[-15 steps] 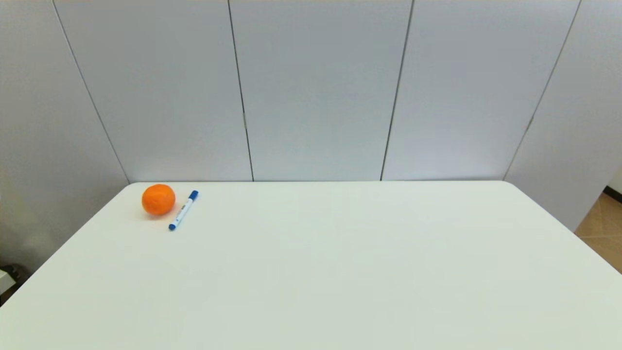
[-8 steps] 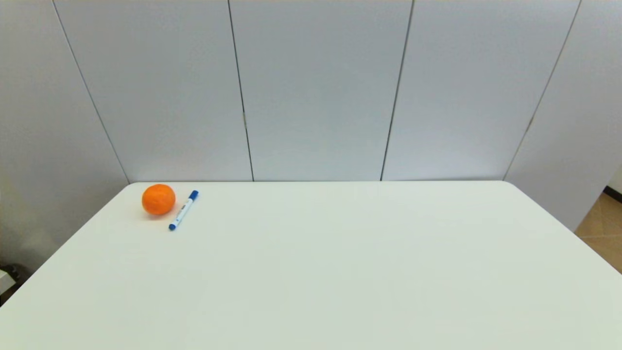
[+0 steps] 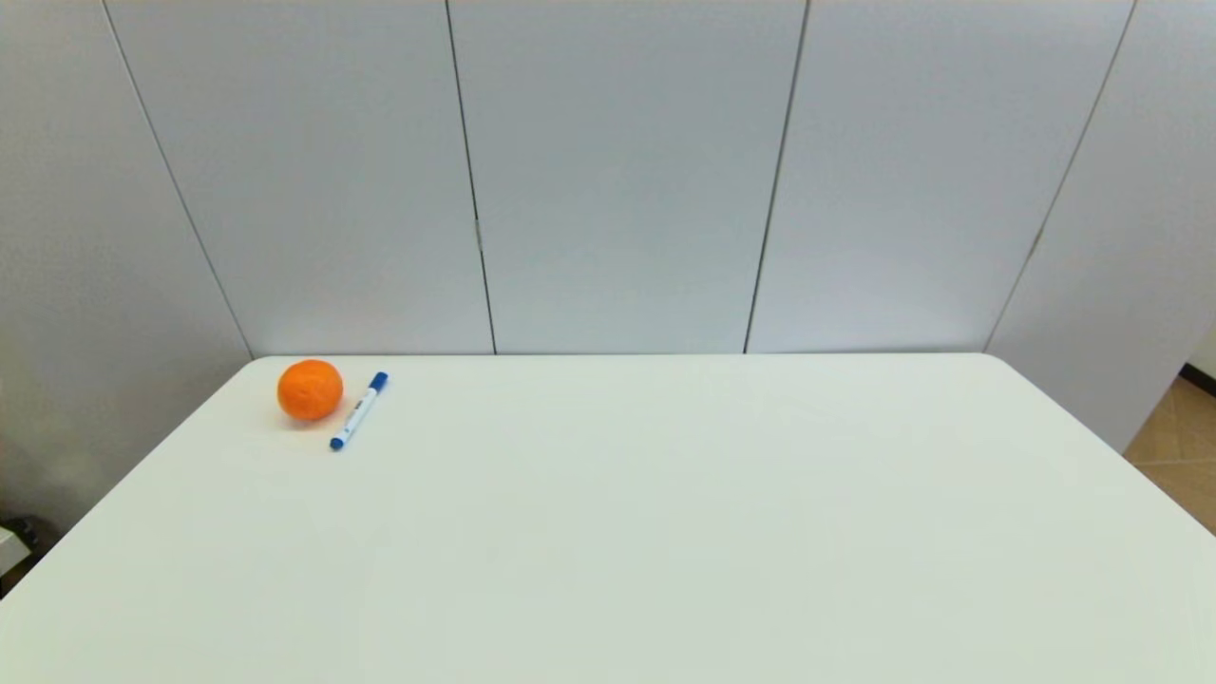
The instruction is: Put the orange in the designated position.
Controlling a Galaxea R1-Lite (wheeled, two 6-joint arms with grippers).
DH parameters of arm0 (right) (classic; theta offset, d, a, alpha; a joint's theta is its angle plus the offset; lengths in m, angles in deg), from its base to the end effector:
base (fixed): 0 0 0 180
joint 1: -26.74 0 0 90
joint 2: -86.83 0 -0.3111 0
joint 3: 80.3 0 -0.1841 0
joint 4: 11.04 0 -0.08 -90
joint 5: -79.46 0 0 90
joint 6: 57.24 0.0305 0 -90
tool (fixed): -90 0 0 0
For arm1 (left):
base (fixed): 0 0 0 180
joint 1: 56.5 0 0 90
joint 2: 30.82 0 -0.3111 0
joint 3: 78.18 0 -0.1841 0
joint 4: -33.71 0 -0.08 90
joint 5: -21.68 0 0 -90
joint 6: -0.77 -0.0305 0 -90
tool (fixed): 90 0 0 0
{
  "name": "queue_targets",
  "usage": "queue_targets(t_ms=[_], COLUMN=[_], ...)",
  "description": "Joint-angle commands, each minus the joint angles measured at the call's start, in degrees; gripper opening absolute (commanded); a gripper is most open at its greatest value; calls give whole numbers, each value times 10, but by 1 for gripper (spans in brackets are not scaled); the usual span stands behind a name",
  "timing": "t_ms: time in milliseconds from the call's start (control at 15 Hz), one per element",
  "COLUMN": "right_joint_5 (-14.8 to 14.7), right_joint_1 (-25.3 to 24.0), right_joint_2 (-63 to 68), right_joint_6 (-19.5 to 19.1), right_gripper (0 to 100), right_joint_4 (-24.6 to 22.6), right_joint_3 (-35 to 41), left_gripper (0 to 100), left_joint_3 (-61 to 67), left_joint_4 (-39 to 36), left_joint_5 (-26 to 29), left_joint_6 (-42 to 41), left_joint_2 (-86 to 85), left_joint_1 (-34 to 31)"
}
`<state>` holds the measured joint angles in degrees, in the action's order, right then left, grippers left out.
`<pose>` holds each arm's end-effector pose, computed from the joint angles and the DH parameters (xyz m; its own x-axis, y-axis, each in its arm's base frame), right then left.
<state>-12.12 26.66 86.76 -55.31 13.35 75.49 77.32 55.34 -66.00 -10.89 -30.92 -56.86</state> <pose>-0.0328 -0.0009 0.0751 0.9997 -0.0262 -0.0019 0.0262 0.9991 0.0336 -0.0334 -0.0014 0.0818 0.9981 -0.0342 0.0518 0.0230 0.9787 0.2039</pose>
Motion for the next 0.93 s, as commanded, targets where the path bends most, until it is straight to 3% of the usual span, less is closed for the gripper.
queue_targets(t_ms=[67,933], right_joint_5=[0,0], right_joint_1=[0,0], right_joint_2=[1,1], right_joint_6=[0,0], right_gripper=[100,100], right_joint_4=[0,0], right_joint_3=[0,0], left_gripper=[100,100], left_joint_3=[3,3], left_joint_4=[11,25], left_joint_5=[3,-16], left_joint_6=[26,107], left_joint_2=[1,1], left_joint_1=[-1,0])
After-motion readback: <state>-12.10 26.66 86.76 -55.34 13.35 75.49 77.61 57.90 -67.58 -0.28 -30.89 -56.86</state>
